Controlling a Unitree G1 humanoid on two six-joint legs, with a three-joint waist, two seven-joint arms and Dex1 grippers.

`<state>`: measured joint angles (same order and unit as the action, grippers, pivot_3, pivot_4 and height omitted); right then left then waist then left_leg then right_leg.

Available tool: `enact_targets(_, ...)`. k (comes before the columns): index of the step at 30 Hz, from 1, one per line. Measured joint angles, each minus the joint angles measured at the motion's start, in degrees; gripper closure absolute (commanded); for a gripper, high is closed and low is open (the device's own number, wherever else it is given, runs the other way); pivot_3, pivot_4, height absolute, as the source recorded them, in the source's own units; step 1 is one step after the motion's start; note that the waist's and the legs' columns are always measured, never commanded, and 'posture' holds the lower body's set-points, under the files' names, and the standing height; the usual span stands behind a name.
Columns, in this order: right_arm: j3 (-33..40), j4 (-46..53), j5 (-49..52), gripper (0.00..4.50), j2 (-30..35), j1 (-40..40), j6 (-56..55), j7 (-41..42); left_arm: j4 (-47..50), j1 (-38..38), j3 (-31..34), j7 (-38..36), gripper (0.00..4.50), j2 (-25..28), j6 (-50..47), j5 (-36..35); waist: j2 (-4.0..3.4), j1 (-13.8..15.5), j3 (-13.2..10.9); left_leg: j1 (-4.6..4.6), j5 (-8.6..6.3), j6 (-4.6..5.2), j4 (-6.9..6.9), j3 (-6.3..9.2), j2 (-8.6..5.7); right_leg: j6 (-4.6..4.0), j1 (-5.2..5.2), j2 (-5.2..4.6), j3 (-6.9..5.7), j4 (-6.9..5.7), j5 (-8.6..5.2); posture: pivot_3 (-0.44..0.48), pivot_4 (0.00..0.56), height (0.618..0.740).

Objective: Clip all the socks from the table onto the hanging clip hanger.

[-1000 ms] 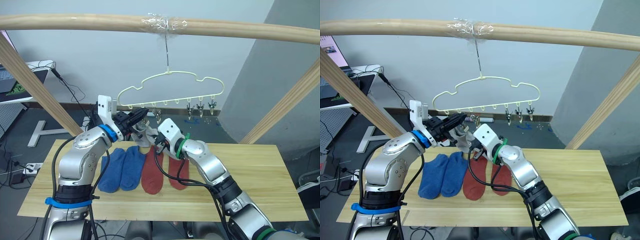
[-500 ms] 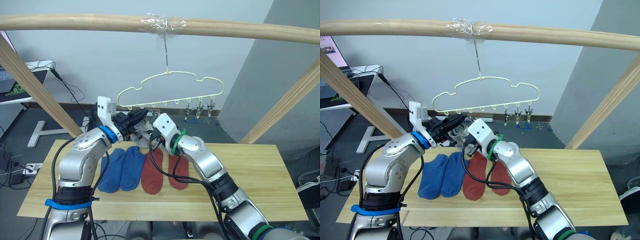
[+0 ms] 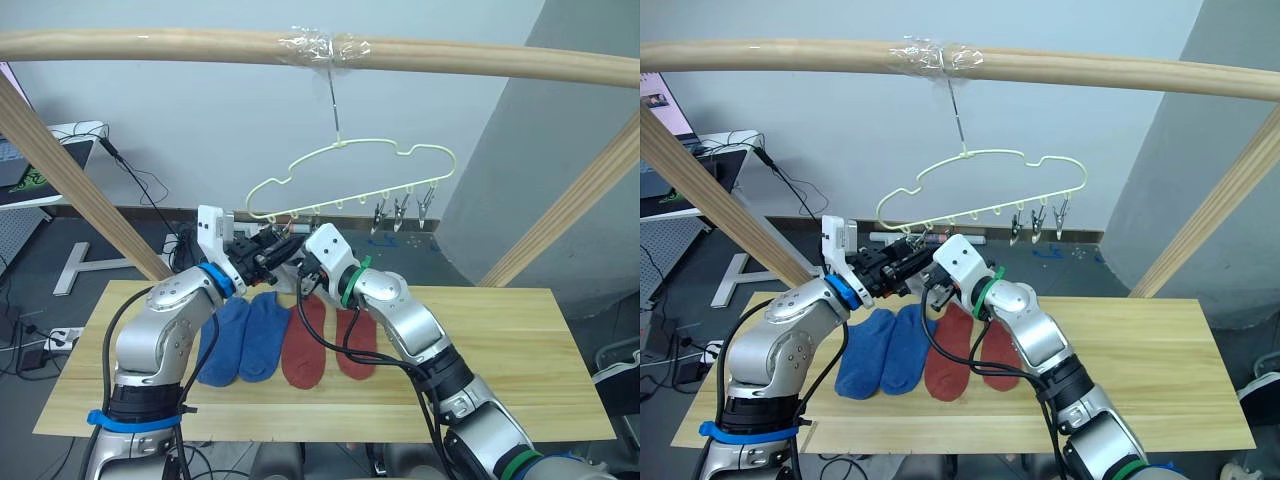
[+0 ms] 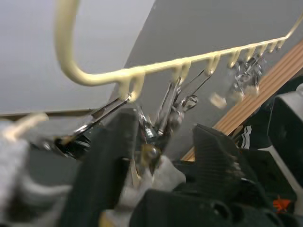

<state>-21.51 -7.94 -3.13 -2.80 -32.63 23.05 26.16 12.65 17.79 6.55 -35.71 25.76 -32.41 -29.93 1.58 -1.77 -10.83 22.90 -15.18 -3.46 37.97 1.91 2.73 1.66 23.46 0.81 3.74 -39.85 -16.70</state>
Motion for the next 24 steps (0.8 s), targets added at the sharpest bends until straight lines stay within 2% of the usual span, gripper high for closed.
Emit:
enact_targets(1,0.0,0.0,0.03,4.5,-0.03,0.0,-0.01,0.01,0.38,-0.02,0.0,-0.03,1.76,0.29,0.01,-0.02,0.0,0.0,0.0,0.0,0.0,0.0,0.0,0.0,0.0,0.0,0.0,0.0,0.0,-0.01,0.0,0.057,0.173,0.71)
enact_targets(4,-0.01,0.0,0.22,3.73,-0.15,0.01,-0.09,0.13,0.42,-0.33,0.03,-0.09,1.73,0.83,0.09,-0.01,0.0,0.0,0.0,-0.01,0.0,0.0,0.0,-0.01,0.0,0.0,0.0,0.0,0.0,-0.01,0.0,0.06,0.171,0.71)
enact_targets(7,-0.15,0.0,0.13,2.67,0.05,0.02,-0.24,0.5,1.27,-1.16,0.35,-0.01,1.73,1.85,0.37,0.06,0.0,-0.03,0.0,-0.01,0.0,0.0,0.0,-0.02,0.0,0.0,0.01,0.0,0.02,0.0,0.0,0.059,0.171,0.71)
enact_targets(8,-0.25,0.0,0.04,2.44,0.29,0.02,-0.26,0.76,1.56,-1.5,0.46,0.01,1.73,2.11,0.46,0.13,0.0,-0.02,0.0,0.0,0.0,0.0,-0.01,-0.02,0.0,0.0,0.01,0.0,0.02,0.0,0.0,0.059,0.171,0.71)
enact_targets(15,-3.0,0.19,-2.5,2.44,3.76,0.29,-2.3,1.74,3.97,-4.43,0.51,0.1,1.73,3.69,2.51,1.44,0.0,-0.01,0.0,-0.02,0.0,0.0,-0.01,-0.03,0.0,0.0,0.02,-0.01,0.02,-0.01,0.0,0.065,0.171,0.71)
enact_targets(20,-3.49,5.45,-2.93,2.44,9.4,4.14,-2.49,3.87,4.0,-8.3,-0.74,-0.8,1.73,4.86,5.64,4.8,-0.01,0.2,-0.01,0.05,0.0,0.0,-0.01,-0.04,-0.01,-0.01,0.05,-0.02,0.03,0.05,-0.01,0.062,0.169,0.71)
enact_targets(24,-3.09,14.73,-2.35,2.44,15.47,9.06,-2.28,6.87,4.14,-8.92,-3.11,-1.0,1.73,3.06,8.9,6.6,0.0,0.7,-0.02,0.08,0.0,0.0,0.0,-0.08,-0.04,0.0,0.03,-0.06,0.05,0.13,-0.01,0.053,0.17,0.71)
